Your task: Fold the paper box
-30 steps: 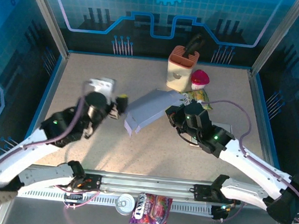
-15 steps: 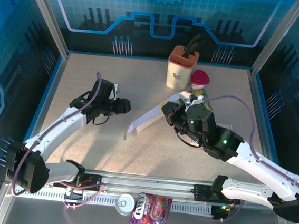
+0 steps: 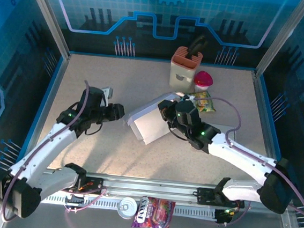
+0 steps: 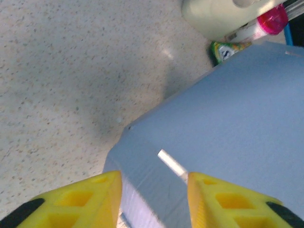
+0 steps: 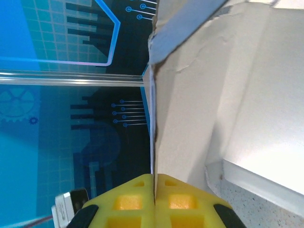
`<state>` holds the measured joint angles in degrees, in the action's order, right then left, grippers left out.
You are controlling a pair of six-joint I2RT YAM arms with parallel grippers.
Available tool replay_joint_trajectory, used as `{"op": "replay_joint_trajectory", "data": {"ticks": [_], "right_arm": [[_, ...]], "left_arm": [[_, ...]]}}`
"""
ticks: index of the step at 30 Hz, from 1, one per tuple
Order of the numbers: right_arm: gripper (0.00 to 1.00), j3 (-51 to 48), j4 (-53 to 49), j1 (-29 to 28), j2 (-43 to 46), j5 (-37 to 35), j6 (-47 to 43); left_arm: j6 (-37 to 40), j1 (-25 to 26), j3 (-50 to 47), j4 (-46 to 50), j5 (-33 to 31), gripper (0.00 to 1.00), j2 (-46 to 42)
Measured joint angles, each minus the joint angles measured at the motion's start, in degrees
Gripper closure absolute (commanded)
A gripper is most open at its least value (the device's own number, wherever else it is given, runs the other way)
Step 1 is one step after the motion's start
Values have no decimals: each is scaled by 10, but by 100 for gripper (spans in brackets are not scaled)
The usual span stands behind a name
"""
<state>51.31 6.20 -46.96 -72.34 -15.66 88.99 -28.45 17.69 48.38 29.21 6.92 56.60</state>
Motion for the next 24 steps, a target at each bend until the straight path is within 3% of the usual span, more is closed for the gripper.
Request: {"op": "replay_joint_trajectory", "data": {"ticks": [5, 11, 24], "right_arm": [[100, -1, 72, 32, -52, 30, 2], [100, -3, 115, 32, -126, 50, 25], [100, -64, 240, 45, -170, 76, 30]], "left_arm": [[0, 8, -54, 2, -15, 59, -24], [-2, 11, -81, 11, -63, 58, -32], [-2, 13, -122, -9, -108, 63, -21]]}}
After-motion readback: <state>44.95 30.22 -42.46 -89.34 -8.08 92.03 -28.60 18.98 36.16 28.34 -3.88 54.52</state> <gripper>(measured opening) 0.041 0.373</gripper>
